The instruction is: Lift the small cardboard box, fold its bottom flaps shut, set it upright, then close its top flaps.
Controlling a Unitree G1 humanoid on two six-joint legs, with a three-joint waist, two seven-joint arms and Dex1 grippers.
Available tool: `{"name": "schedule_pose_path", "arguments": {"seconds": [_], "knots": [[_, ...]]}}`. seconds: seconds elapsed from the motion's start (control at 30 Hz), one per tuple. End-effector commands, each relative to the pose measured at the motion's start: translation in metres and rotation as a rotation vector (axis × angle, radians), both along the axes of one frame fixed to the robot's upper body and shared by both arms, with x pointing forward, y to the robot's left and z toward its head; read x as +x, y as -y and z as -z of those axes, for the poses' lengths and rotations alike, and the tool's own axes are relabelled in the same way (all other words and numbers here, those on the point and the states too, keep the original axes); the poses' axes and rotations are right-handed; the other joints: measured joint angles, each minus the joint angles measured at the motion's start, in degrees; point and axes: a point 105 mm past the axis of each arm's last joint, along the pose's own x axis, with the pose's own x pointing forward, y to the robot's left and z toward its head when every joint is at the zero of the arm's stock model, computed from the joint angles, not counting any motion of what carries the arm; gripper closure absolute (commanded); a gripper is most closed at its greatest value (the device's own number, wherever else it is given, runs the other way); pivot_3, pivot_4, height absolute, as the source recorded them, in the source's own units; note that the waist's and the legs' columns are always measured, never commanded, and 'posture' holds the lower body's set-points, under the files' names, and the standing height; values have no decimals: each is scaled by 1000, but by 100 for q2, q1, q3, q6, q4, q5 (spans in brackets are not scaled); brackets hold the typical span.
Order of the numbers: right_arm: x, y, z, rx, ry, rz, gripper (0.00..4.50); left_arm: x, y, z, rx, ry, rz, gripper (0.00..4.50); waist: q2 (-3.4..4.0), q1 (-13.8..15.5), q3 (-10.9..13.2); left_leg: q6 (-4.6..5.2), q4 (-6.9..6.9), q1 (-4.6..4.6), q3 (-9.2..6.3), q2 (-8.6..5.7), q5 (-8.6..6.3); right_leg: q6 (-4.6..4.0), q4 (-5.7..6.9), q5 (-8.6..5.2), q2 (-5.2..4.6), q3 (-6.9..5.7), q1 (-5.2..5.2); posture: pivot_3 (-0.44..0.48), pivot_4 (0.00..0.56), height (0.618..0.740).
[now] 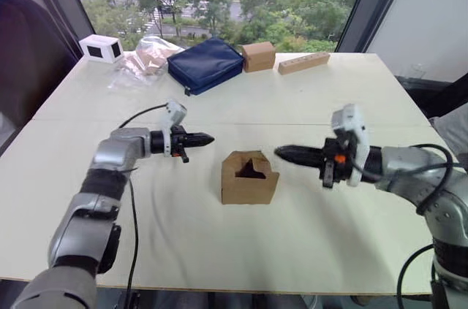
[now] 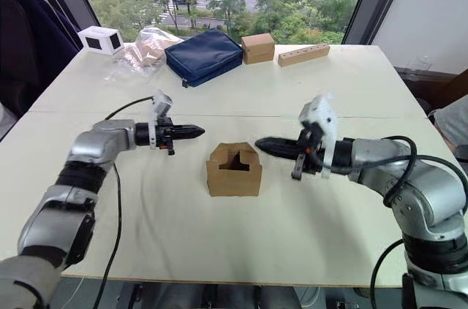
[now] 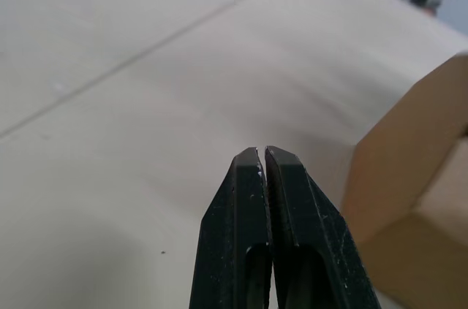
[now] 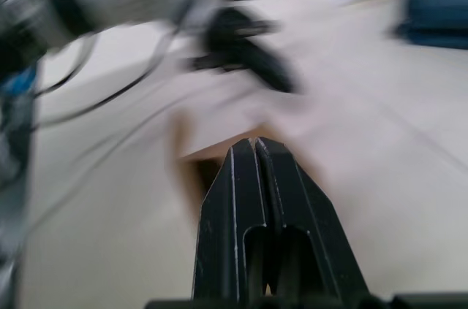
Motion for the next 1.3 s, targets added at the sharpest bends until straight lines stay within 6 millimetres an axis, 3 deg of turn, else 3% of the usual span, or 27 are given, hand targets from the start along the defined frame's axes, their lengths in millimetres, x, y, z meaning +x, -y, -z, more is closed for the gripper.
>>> {"name": "schedule_pose_path", "arguments": {"seconds": [0.03, 0.13, 0.3, 0.8, 1.07, 1.3], "knots": [[-17, -16, 8, -51, 13, -67, 4500, 3, 7, 7, 41, 20, 66, 4402, -7, -16, 4, 1, 0, -2, 1, 0, -1, 1, -4, 0, 0, 0, -1, 0, 150, 740], [-18, -27, 26, -87, 10, -61, 4500, -1, 20, 17, 28, -18, 127, 4402, -14, -32, 8, 2, 3, -6, 8, 1, -1, 1, -5, 0, 0, 3, -7, 0, 150, 740], [4, -28, 41, -199, 133, 20, 4500, -5, 29, 19, -2, -37, 173, 4402, -14, -37, 8, 2, 4, -12, 10, 1, -1, 1, -1, 0, 0, 3, -17, 0, 150, 740], [15, -38, 45, -140, 99, 10, 4500, -13, 46, 10, -67, 6, 246, 4402, -15, -23, 8, 1, 6, -14, 9, 2, 0, 2, 4, 1, -1, 3, -20, 0, 150, 740], [24, -38, 52, -119, 59, 23, 4500, -20, 46, 13, -70, 6, 252, 4402, -14, -29, 8, 1, 6, -12, 9, 2, 0, 1, 10, 1, -1, 3, -20, 0, 150, 740], [20, -41, 52, -96, 30, -10, 4500, -22, 43, 13, -78, 12, 231, 4402, -14, -30, 8, 1, 7, -11, 9, 2, 0, 1, 12, 1, -1, 3, -20, 0, 150, 740]]}}
